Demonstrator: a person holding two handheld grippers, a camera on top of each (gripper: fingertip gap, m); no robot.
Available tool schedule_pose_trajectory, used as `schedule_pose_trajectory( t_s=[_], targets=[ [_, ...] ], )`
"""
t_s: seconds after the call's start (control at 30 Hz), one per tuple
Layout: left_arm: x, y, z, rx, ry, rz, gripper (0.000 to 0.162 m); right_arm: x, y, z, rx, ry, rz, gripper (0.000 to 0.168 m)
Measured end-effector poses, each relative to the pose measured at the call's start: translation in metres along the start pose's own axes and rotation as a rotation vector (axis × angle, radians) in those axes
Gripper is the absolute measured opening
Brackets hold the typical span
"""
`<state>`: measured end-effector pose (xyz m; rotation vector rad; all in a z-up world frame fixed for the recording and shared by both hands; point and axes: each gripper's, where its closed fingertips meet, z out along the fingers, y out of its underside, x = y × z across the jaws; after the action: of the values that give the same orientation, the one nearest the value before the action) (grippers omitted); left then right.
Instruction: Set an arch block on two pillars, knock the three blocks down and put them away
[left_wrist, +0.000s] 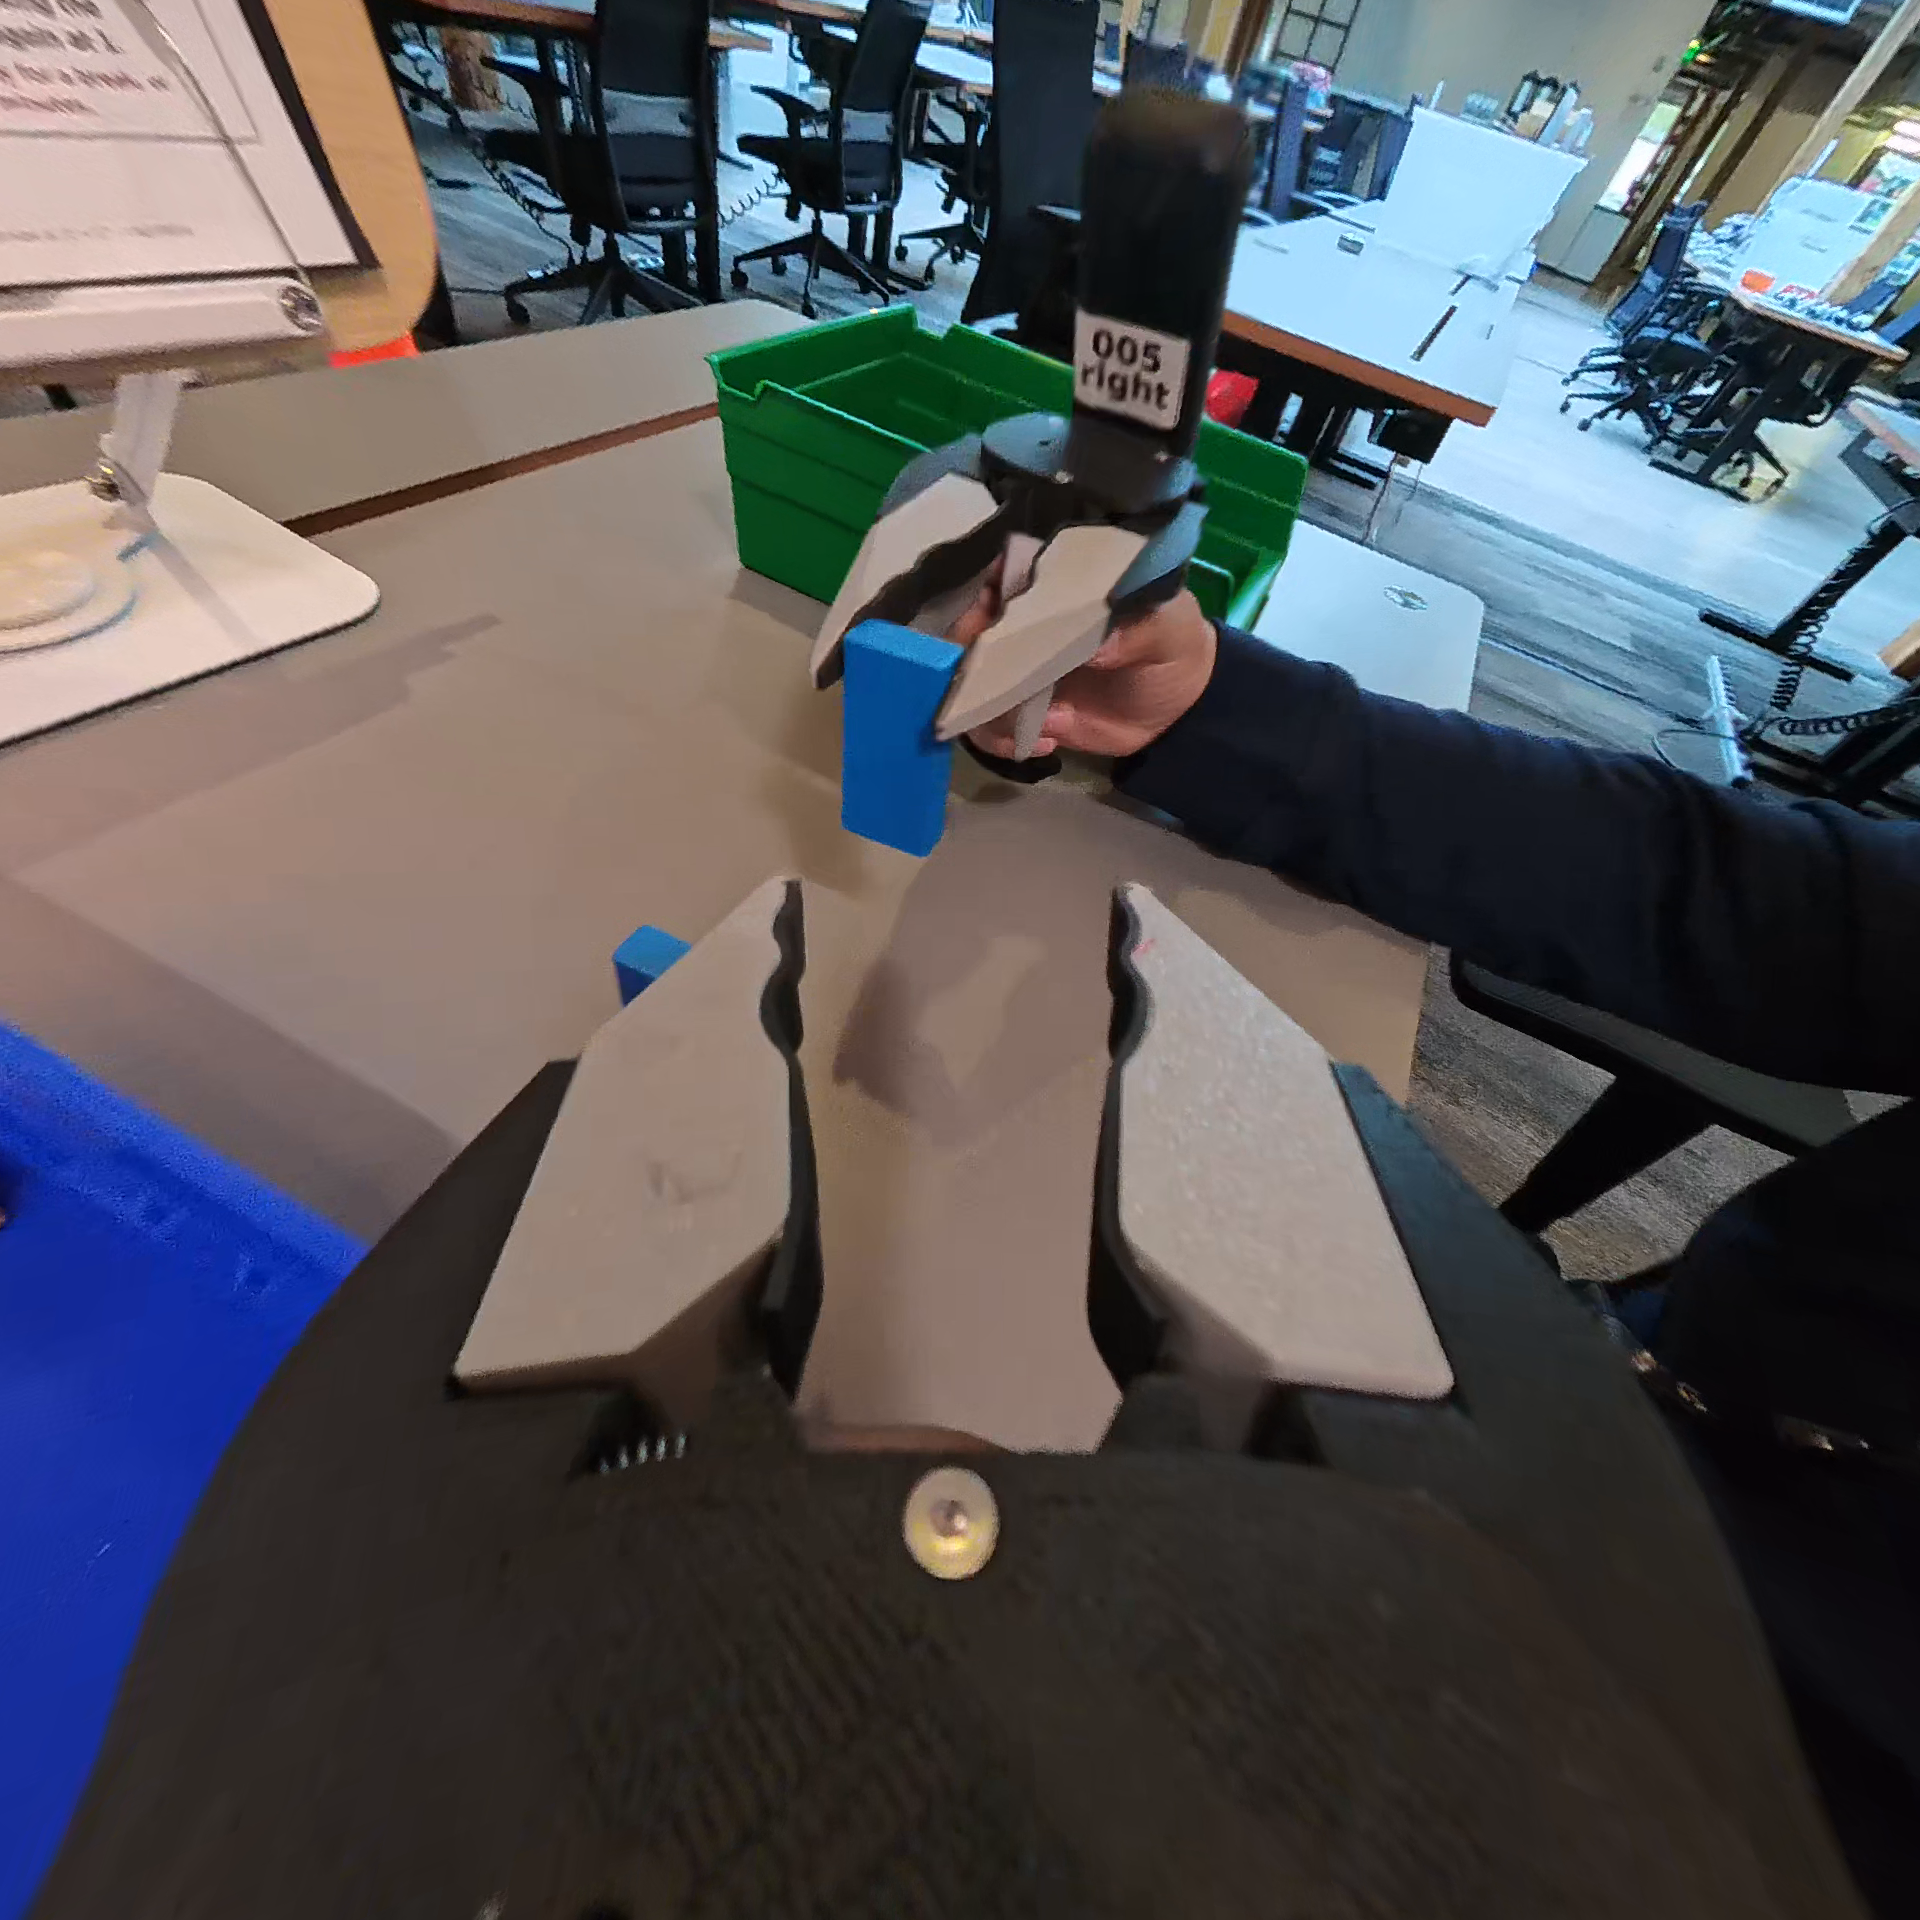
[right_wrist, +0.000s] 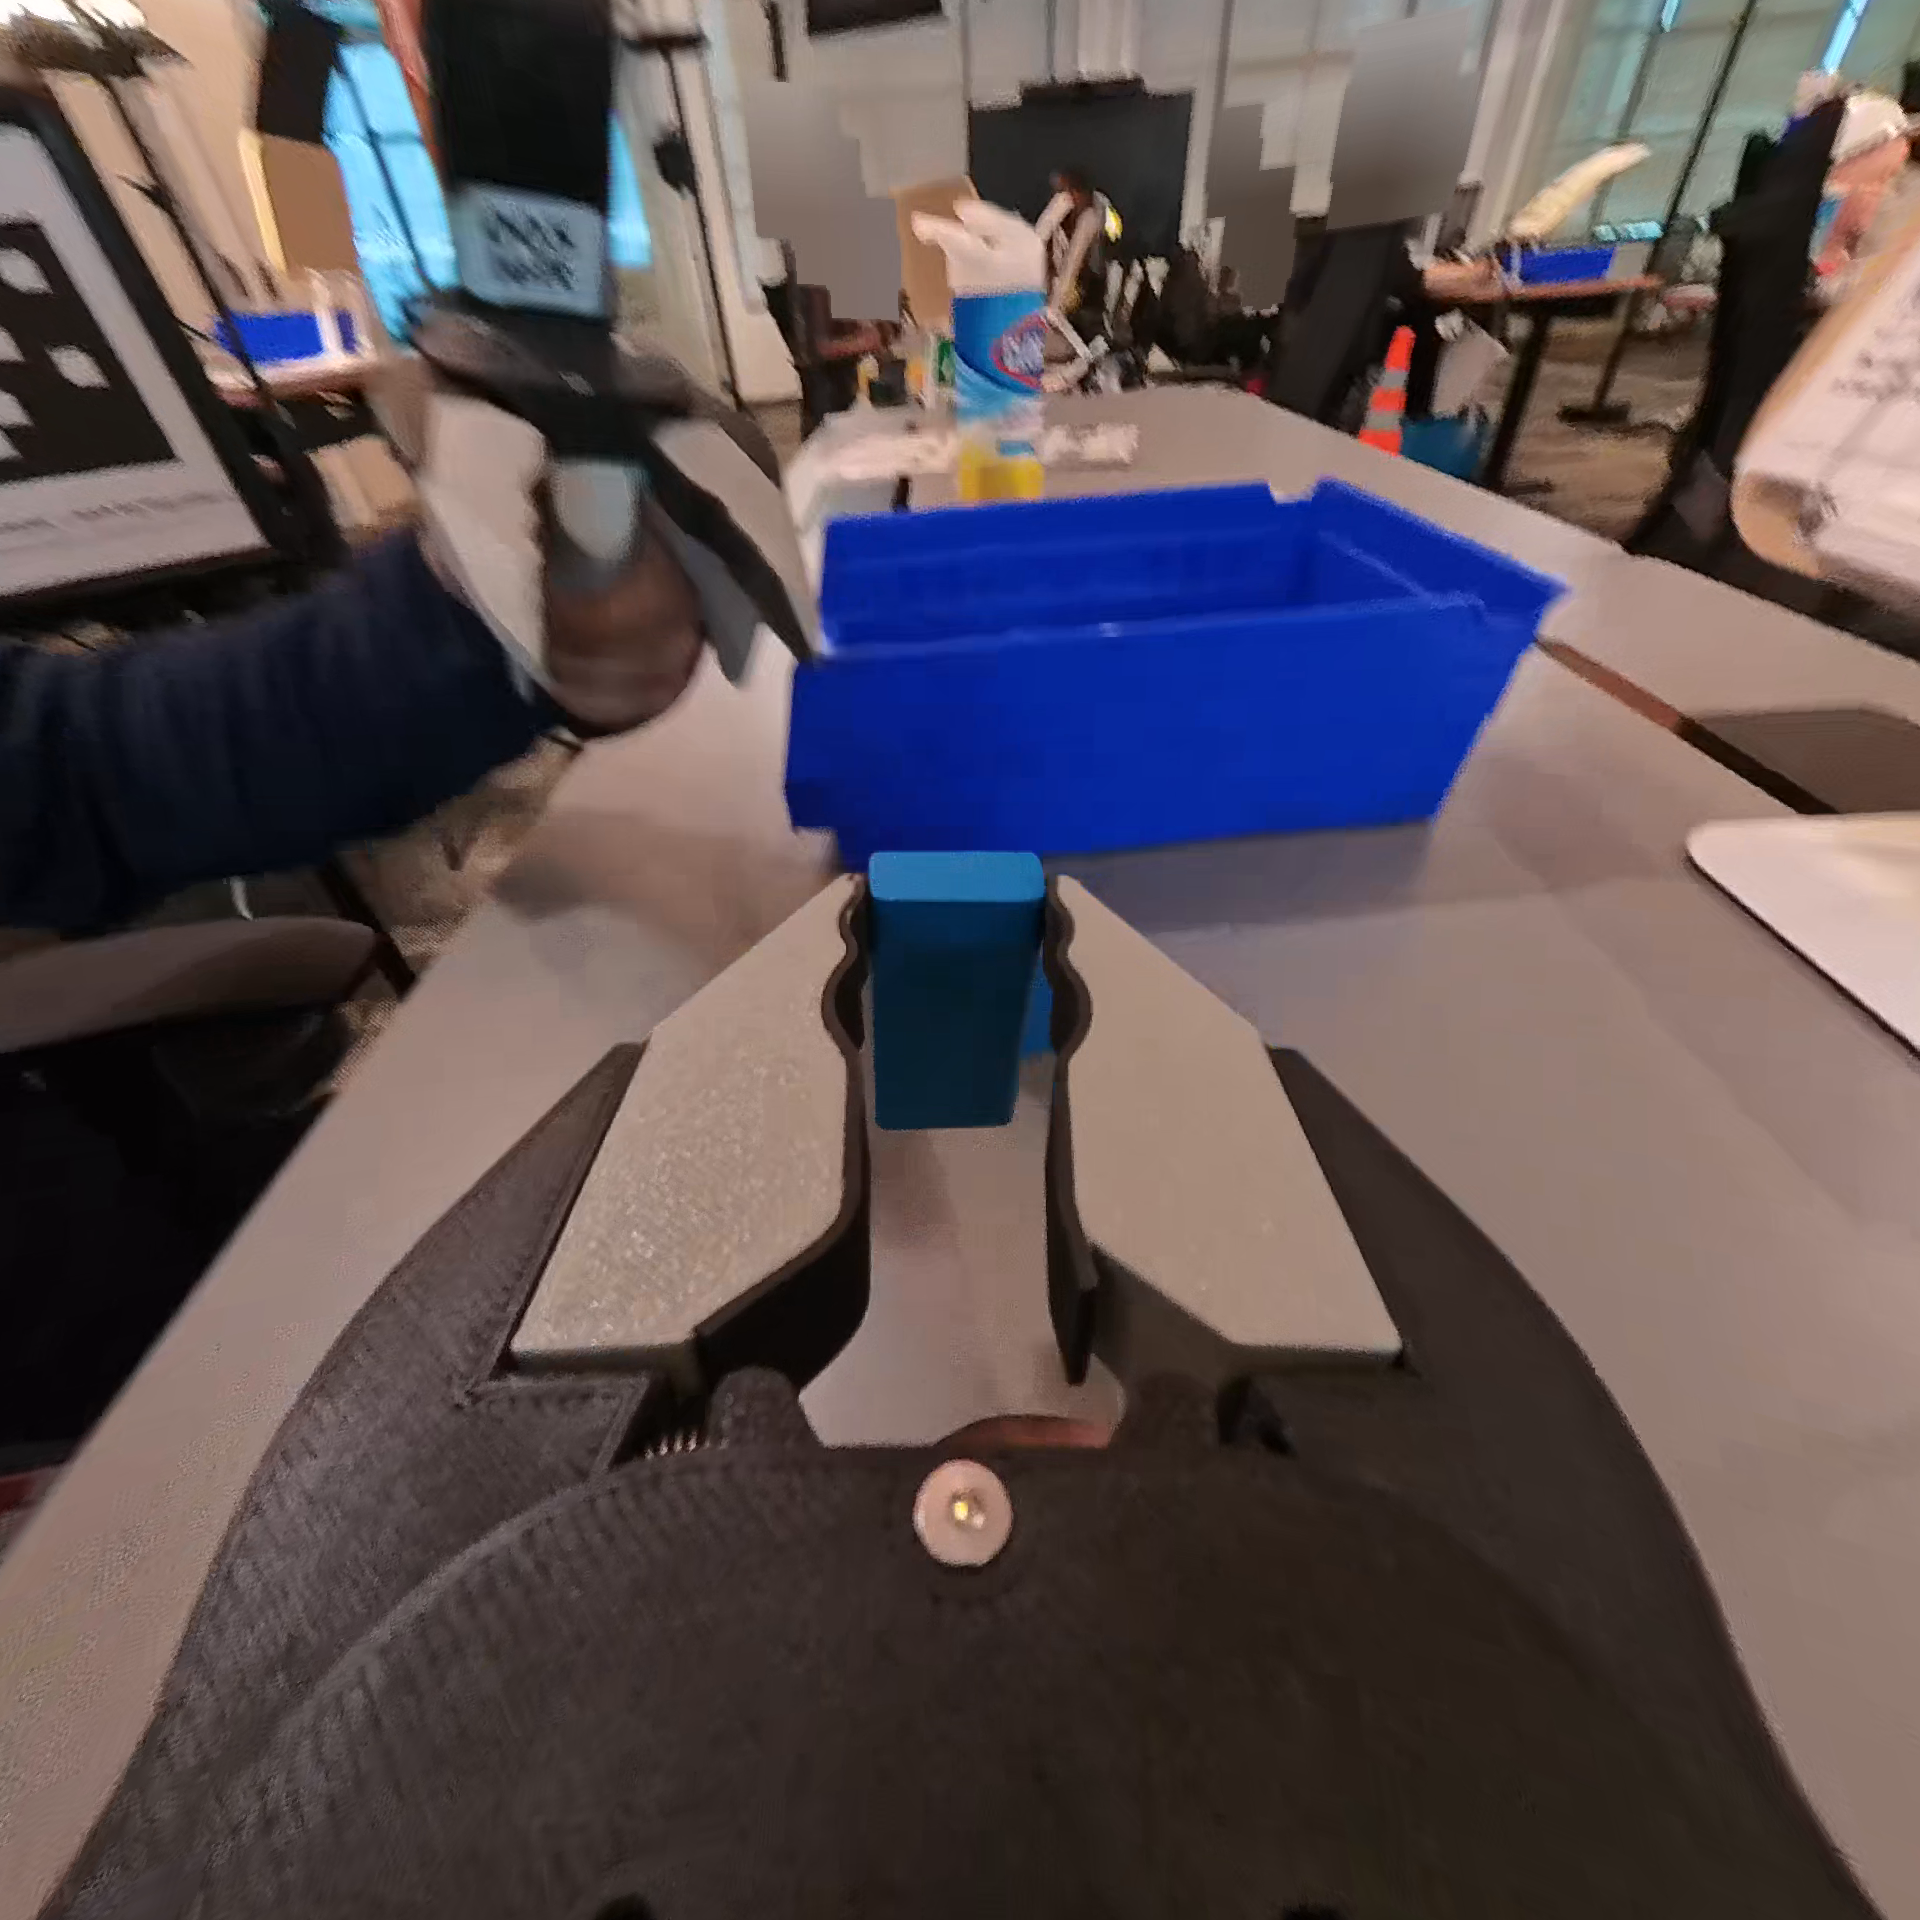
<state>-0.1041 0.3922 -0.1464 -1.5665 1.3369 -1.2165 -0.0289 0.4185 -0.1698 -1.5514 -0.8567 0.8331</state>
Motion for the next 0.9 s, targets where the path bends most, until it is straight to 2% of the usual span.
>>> schedule_pose_trajectory(
  t_s=[0.3,0.9],
  targets=[
    [0.0,0.018,-0.025,0.01,-0.025,-0.011,0.051,0.015,0.052,0.012,-0.231,0.064,-0.063,0.03],
    [0.0,0.032,-0.018,-0.001,-0.003,-0.032,0.049,0.023,0.062,0.009,-0.291,0.09,-0.079,0.03]
  ],
)
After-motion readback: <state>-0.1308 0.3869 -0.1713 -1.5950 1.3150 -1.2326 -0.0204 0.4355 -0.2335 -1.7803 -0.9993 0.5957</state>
